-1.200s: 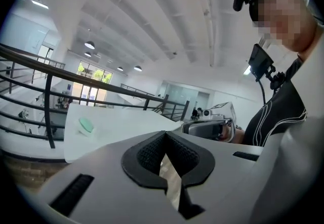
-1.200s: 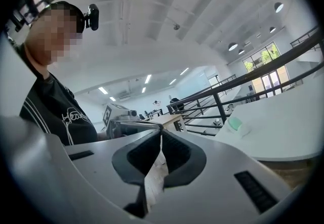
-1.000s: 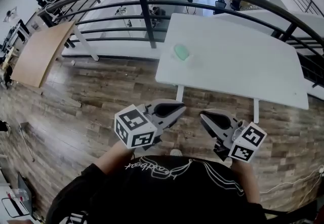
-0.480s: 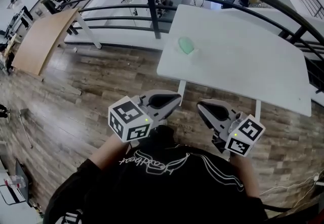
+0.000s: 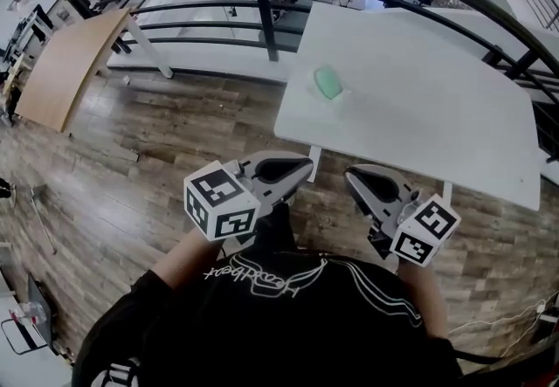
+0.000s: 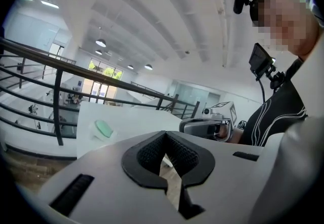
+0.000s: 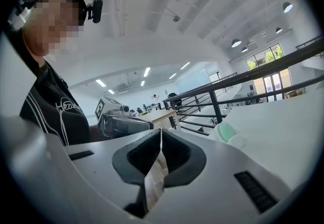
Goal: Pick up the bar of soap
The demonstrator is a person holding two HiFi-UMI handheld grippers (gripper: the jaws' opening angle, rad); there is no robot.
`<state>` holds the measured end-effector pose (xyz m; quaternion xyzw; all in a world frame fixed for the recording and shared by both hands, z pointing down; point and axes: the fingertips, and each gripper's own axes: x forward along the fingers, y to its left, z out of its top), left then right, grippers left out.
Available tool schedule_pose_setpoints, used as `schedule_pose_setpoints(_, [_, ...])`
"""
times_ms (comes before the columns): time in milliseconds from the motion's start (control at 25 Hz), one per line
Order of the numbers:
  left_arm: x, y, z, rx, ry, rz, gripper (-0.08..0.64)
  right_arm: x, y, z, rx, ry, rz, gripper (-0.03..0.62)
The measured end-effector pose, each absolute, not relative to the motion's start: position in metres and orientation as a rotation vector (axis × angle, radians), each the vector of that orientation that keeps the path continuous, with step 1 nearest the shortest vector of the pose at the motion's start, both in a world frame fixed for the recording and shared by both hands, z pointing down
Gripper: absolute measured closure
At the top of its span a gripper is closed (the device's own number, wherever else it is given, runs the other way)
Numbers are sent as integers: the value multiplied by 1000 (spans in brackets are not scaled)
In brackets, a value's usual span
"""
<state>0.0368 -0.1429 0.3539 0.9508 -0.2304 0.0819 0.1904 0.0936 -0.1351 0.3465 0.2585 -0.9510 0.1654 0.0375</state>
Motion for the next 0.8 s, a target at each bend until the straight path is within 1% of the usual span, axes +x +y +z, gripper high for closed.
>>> schedule_pose_setpoints(240, [27, -210, 368, 2654, -600, 257, 555, 78, -200, 369, 805, -2865, 549, 577])
schedule_pose_setpoints(480, [21, -290, 384, 2661, -562, 348, 555, 69, -280, 388, 834, -2801, 509, 577])
schedule_pose_setpoints(800, [16, -352, 404, 2647, -512, 376, 555, 72, -339, 422, 911, -2709, 560, 577])
